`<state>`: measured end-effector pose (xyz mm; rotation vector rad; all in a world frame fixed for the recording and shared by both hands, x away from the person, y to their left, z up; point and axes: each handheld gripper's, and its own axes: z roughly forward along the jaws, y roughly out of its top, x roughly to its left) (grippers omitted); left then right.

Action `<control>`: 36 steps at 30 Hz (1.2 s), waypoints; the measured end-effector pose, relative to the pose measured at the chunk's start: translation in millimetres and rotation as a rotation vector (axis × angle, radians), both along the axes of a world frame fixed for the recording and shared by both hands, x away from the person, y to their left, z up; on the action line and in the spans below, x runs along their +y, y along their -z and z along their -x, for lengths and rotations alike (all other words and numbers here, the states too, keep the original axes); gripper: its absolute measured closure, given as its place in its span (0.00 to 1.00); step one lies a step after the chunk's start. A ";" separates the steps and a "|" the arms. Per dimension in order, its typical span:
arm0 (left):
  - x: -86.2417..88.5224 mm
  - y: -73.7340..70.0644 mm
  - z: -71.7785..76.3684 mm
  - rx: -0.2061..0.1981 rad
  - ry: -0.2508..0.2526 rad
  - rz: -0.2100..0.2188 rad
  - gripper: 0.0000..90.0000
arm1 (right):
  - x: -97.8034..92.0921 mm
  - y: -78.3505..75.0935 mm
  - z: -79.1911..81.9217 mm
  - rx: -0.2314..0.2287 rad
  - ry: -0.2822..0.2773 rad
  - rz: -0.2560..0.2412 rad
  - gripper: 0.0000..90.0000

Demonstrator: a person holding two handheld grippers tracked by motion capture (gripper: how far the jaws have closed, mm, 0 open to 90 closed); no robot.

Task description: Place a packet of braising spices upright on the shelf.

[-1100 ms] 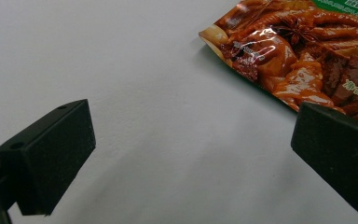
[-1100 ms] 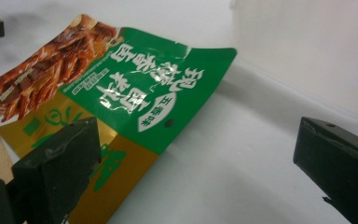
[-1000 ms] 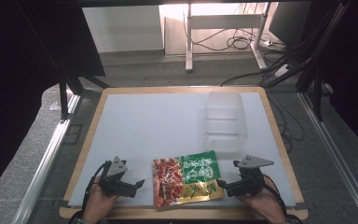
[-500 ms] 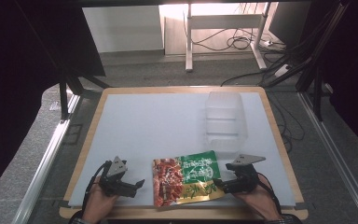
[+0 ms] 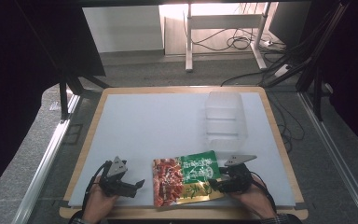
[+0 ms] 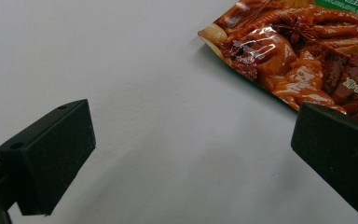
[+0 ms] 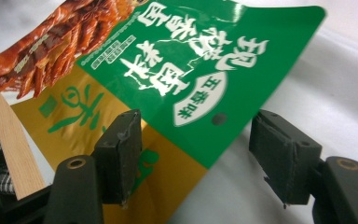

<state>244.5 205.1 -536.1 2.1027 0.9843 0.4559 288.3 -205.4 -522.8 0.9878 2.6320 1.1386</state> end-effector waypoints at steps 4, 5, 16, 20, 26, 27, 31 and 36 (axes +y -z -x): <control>-0.4 0.0 0.1 0.001 0.001 -0.001 0.00 | 5.3 1.2 1.1 -0.004 -0.017 0.018 0.38; -0.4 0.0 0.1 0.001 0.001 -0.001 0.00 | 5.3 1.2 1.1 -0.004 -0.017 0.018 0.38; -1.3 0.1 0.2 0.001 0.004 -0.008 0.00 | 9.5 -5.6 -3.5 0.014 -0.059 0.023 0.65; -1.4 0.3 0.1 0.000 0.004 -0.010 0.00 | 12.4 -6.2 -6.6 0.007 -0.058 0.033 0.67; -1.6 0.4 0.1 0.000 0.003 -0.013 0.00 | 15.3 -5.9 -14.2 0.019 -0.061 0.024 0.76; -1.7 0.4 0.1 0.001 0.003 -0.013 0.00 | 16.5 -6.2 -16.3 0.025 -0.062 0.029 0.79; -1.7 0.4 0.2 0.000 0.003 -0.015 0.00 | 15.9 -5.4 -19.7 0.049 -0.060 0.022 0.84; -1.7 0.4 0.3 0.000 0.002 -0.017 0.00 | 14.0 -5.3 -23.1 0.095 -0.058 -0.005 0.92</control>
